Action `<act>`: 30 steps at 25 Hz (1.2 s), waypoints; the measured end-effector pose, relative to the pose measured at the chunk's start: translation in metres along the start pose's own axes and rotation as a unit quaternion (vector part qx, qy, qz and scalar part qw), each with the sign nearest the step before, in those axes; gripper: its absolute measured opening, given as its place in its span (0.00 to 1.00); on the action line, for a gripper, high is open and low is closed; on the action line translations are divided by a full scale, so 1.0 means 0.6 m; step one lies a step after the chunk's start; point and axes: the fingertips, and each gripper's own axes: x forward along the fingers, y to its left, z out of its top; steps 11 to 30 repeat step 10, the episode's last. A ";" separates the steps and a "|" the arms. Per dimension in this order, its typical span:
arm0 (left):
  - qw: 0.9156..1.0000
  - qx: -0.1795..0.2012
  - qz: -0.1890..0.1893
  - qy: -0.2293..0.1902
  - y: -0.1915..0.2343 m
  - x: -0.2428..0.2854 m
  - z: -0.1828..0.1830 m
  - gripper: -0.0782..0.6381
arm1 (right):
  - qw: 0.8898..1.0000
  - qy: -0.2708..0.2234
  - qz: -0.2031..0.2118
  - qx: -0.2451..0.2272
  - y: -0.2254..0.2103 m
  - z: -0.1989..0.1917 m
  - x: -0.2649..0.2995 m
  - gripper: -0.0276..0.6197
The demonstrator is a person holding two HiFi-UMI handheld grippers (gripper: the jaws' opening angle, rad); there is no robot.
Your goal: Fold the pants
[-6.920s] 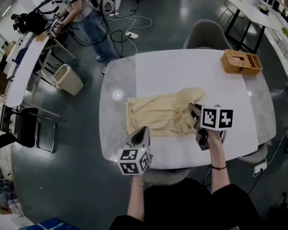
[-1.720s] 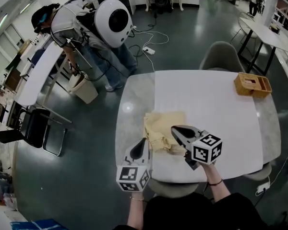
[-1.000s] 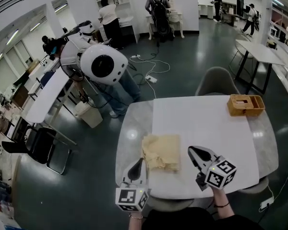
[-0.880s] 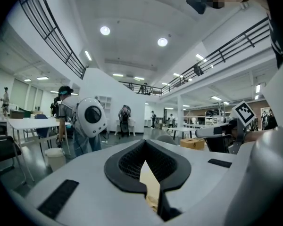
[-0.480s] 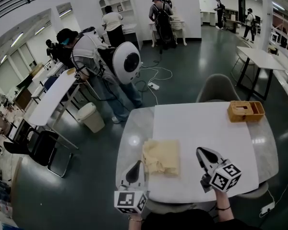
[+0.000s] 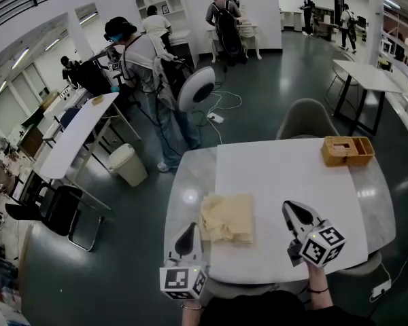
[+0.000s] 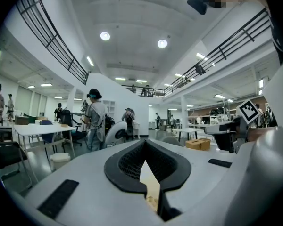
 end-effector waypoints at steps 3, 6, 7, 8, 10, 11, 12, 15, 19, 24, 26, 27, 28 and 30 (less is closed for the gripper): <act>1.000 0.001 0.000 0.002 0.000 0.000 -0.002 0.13 | 1.000 -0.001 -0.004 -0.006 -0.001 0.002 -0.002 0.06; 1.000 0.002 0.000 0.004 0.002 -0.002 -0.004 0.13 | 1.000 -0.003 -0.008 -0.015 -0.001 0.004 -0.005 0.06; 1.000 0.003 0.001 0.004 0.002 -0.003 -0.004 0.13 | 1.000 -0.002 -0.010 -0.016 -0.001 0.004 -0.006 0.06; 1.000 0.003 0.002 0.005 0.003 -0.003 -0.004 0.13 | 1.000 -0.002 -0.011 -0.017 -0.001 0.004 -0.007 0.06; 1.000 0.003 0.003 0.006 0.005 -0.005 -0.005 0.13 | 1.000 -0.001 -0.015 -0.019 -0.002 0.003 -0.008 0.06; 1.000 0.003 0.003 0.006 0.005 -0.005 -0.005 0.13 | 1.000 -0.001 -0.015 -0.019 -0.002 0.003 -0.008 0.06; 1.000 0.003 0.003 0.006 0.005 -0.005 -0.005 0.13 | 1.000 -0.001 -0.015 -0.019 -0.002 0.003 -0.008 0.06; 1.000 0.003 0.003 0.006 0.005 -0.005 -0.005 0.13 | 1.000 -0.001 -0.015 -0.019 -0.002 0.003 -0.008 0.06; 1.000 0.003 0.003 0.006 0.005 -0.005 -0.005 0.13 | 1.000 -0.001 -0.015 -0.019 -0.002 0.003 -0.008 0.06; 1.000 0.003 0.003 0.006 0.005 -0.005 -0.005 0.13 | 1.000 -0.001 -0.015 -0.019 -0.002 0.003 -0.008 0.06; 1.000 0.003 0.003 0.006 0.005 -0.005 -0.005 0.13 | 1.000 -0.001 -0.015 -0.019 -0.002 0.003 -0.008 0.06; 1.000 0.003 0.003 0.006 0.005 -0.005 -0.005 0.13 | 1.000 -0.001 -0.015 -0.019 -0.002 0.003 -0.008 0.06; 1.000 0.003 0.003 0.006 0.005 -0.005 -0.005 0.13 | 1.000 -0.001 -0.015 -0.019 -0.002 0.003 -0.008 0.06; 1.000 0.003 0.003 0.006 0.005 -0.005 -0.005 0.13 | 1.000 -0.001 -0.015 -0.019 -0.002 0.003 -0.008 0.06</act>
